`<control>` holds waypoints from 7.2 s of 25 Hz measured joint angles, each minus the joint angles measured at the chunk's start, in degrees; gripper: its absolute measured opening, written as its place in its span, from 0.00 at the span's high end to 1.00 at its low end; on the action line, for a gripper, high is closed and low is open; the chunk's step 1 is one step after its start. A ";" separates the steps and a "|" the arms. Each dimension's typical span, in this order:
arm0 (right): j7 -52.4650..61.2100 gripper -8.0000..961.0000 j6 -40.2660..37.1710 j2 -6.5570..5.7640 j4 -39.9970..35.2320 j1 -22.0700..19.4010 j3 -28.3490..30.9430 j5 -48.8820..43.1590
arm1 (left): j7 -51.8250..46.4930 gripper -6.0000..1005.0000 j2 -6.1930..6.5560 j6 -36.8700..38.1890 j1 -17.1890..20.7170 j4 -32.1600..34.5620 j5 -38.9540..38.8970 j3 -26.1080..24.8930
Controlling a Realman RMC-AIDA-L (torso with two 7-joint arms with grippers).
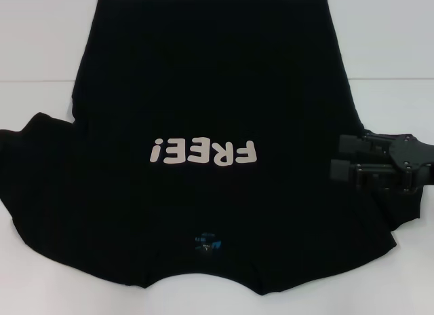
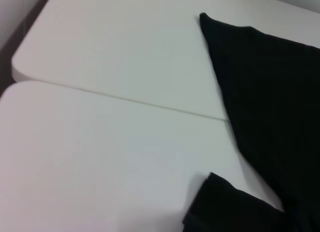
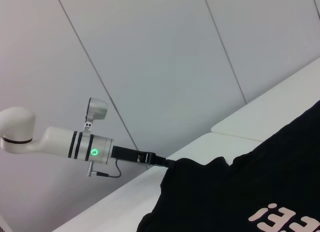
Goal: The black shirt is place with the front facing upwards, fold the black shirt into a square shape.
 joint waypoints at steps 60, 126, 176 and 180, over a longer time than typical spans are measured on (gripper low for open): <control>24.89 0.10 7.26 -7.05 -1.01 0.12 -0.53 -6.57 | 32.53 0.54 -9.01 49.58 -2.21 1.16 -27.19 6.91; 48.16 0.73 28.06 -7.67 8.95 4.54 -7.74 -23.98 | 47.54 0.06 -9.58 40.02 -3.26 1.40 -19.51 25.67; 42.29 0.82 36.46 -0.13 2.01 19.57 -25.05 -20.74 | 45.43 0.07 -9.70 39.73 -2.21 1.41 -19.98 20.97; 41.74 0.77 33.99 -0.64 1.87 19.22 -25.10 -20.73 | 45.42 0.08 -9.67 39.34 -2.21 1.33 -20.00 20.77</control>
